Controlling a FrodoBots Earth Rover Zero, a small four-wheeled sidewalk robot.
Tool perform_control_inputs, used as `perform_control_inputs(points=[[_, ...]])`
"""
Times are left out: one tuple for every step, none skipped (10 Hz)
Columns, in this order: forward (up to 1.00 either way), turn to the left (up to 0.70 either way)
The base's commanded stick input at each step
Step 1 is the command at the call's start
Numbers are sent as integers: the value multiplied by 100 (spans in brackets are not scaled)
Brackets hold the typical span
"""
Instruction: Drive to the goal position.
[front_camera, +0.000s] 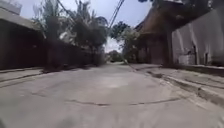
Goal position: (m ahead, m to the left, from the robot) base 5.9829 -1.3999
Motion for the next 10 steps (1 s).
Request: perform_control_inputs(points=[[100, -34], [100, -34], [100, -34], [100, -34], [100, -34], [100, -34], [100, -2], [100, 6], [100, 6], [100, 6]])
